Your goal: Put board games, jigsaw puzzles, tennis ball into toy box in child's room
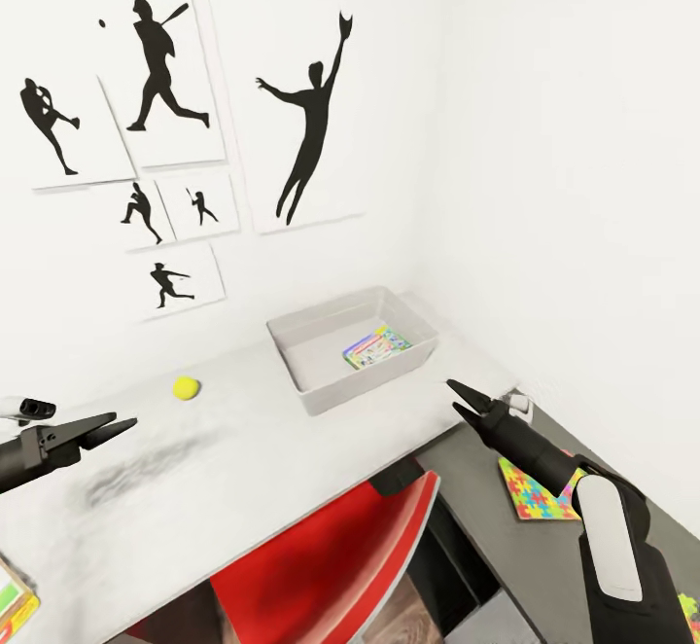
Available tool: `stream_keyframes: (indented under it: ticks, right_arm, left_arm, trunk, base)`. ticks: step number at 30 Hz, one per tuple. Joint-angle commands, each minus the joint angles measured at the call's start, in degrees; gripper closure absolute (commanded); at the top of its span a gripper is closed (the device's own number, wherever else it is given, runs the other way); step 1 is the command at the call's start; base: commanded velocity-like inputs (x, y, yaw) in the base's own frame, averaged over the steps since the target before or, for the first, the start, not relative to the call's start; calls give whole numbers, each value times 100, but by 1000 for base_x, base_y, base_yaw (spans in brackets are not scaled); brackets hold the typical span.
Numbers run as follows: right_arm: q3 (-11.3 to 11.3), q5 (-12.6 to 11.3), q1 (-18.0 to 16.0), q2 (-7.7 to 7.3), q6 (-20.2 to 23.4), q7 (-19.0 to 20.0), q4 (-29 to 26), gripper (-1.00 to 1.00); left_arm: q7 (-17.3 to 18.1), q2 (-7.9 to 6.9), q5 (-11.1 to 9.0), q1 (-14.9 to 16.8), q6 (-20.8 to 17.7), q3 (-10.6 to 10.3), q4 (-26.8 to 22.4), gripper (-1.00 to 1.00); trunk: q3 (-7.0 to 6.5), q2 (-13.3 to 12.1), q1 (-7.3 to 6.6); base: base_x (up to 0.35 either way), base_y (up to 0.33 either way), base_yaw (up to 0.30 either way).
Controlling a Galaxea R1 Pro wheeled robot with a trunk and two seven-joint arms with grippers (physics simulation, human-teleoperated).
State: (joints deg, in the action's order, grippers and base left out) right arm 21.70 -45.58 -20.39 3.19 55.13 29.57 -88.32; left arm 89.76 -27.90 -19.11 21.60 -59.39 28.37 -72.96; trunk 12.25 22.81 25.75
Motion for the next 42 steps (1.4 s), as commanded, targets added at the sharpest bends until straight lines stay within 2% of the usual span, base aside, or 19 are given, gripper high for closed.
stream_keyframes:
  ticks: [1, 28, 42]
  right_arm:
    - [14, 28, -9, 7, 36, 37, -1, -100]
    - [-4, 41, -4, 16, 33, 49, -1, -100]
    - [-184, 83, -9, 9, 14, 49, -1, -100]
  left_arm:
    - [24, -3, 5, 2, -61, 1, -2, -100]
    - [24, -5, 11, 2, -61, 5, -14, -100]
    - [24, 3, 11, 2, -61, 102, -22, -100]
  trunk:
    - [3, 11, 4]
    - [-230, 11, 4]
    - [-355, 11, 4]
  base:
    - [0, 0, -180]
    - [-1, 0, -112]
    - [-135, 19, -97]
